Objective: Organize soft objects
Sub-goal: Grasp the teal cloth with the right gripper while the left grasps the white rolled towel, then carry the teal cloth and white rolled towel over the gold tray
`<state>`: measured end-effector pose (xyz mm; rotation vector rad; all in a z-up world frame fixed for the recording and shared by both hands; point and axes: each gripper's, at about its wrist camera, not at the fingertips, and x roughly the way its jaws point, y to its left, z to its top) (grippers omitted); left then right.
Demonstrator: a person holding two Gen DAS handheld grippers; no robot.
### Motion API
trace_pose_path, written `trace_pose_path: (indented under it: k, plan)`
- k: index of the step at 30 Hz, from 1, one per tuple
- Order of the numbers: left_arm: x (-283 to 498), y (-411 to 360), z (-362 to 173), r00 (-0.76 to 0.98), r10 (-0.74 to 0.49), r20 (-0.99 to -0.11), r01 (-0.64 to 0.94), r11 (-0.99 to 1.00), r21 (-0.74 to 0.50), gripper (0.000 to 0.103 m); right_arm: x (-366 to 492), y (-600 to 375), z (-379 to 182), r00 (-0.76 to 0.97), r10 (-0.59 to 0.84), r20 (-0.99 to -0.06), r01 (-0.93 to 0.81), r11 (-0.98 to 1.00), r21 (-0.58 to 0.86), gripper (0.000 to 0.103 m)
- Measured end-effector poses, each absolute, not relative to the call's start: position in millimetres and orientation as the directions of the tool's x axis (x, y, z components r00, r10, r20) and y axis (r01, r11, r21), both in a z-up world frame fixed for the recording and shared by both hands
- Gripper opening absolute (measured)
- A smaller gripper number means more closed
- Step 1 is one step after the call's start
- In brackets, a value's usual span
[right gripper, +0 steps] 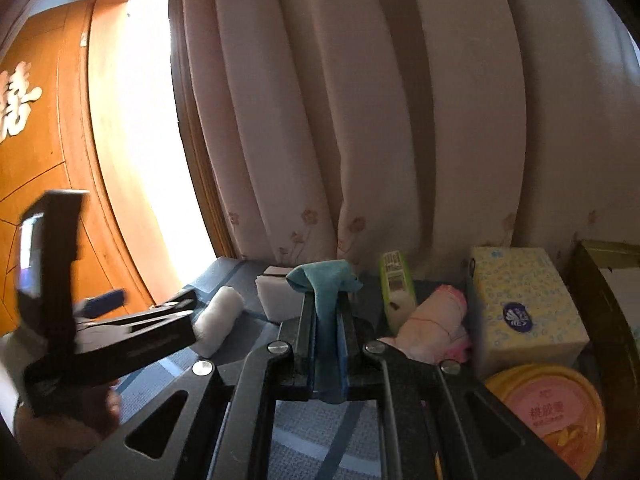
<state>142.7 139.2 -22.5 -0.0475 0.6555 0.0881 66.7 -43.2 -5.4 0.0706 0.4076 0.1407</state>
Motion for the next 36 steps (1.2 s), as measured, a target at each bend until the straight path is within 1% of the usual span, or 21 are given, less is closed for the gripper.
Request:
trace_pose_path:
  k: [3,5,7,9,10,11,13,14,16,20,24,27,30,33,36]
  plan:
    - [160,127,-35,0.748,0.05,-0.662,-0.068,0.998,-0.003,0.073,65,-49,-1,0.909,0.155,-0.386,-0.126,0.987,0.1,0.009]
    - [170,124,-44,0.71,0.018,-0.704,-0.051,0.998,-0.027,0.066,67,-46,-1,0.91,0.157,-0.384,-0.128,0.987,0.099,0.009]
    - [178,125,-48,0.685,-0.023,-0.728,-0.045,0.996,-0.075,0.066,66,-46,-1,0.908,0.159,-0.387,-0.13,0.987,0.099,0.009]
    - [185,127,-53,0.656,-0.047,-0.753,-0.045,0.994,-0.1,0.058,68,-45,-3,0.907,0.156,-0.391,-0.127,0.987,0.098,0.009]
    - [189,127,-56,0.641,-0.064,-0.765,-0.04,0.992,-0.117,0.056,68,-42,-4,0.907,0.152,-0.393,-0.124,0.988,0.096,0.009]
    - [191,129,-58,0.632,-0.083,-0.771,-0.036,0.99,-0.137,0.052,68,-41,-4,0.906,0.149,-0.396,-0.121,0.988,0.096,0.009]
    - [190,132,-57,0.64,-0.104,-0.761,-0.036,0.986,-0.165,0.039,70,-42,-4,0.904,0.151,-0.401,-0.12,0.988,0.101,0.009]
    - [189,133,-56,0.642,-0.119,-0.757,-0.03,0.983,-0.18,0.03,70,-42,-5,0.904,0.149,-0.401,-0.118,0.988,0.101,0.009]
    - [187,135,-56,0.64,-0.171,-0.749,0.0,0.975,-0.223,0.03,72,-41,-6,0.906,0.143,-0.398,-0.114,0.989,0.096,0.009]
    - [176,140,-50,0.665,-0.135,-0.735,-0.051,0.973,-0.225,0.03,69,-39,-6,0.917,0.131,-0.377,-0.108,0.991,0.081,0.009]
    - [150,141,-31,0.766,-0.067,-0.639,-0.086,0.975,-0.206,0.03,63,-35,-5,0.933,0.097,-0.346,-0.088,0.995,0.04,0.009]
    - [129,149,-20,0.843,-0.003,-0.537,-0.122,0.973,-0.196,0.03,59,-34,-5,0.94,0.081,-0.332,-0.078,0.997,0.022,0.009]
    - [109,151,-12,0.885,0.04,-0.465,-0.148,0.969,-0.197,0.03,56,-34,-5,0.942,0.076,-0.327,-0.073,0.997,0.02,0.009]
    - [92,148,-5,0.904,0.077,-0.421,-0.165,0.97,-0.177,0.03,50,-35,-4,0.944,0.08,-0.321,-0.078,0.997,0.017,0.009]
    - [88,138,-4,0.905,0.08,-0.418,-0.153,0.978,-0.144,0.03,43,-36,-4,0.947,0.076,-0.313,-0.08,0.997,0.002,0.009]
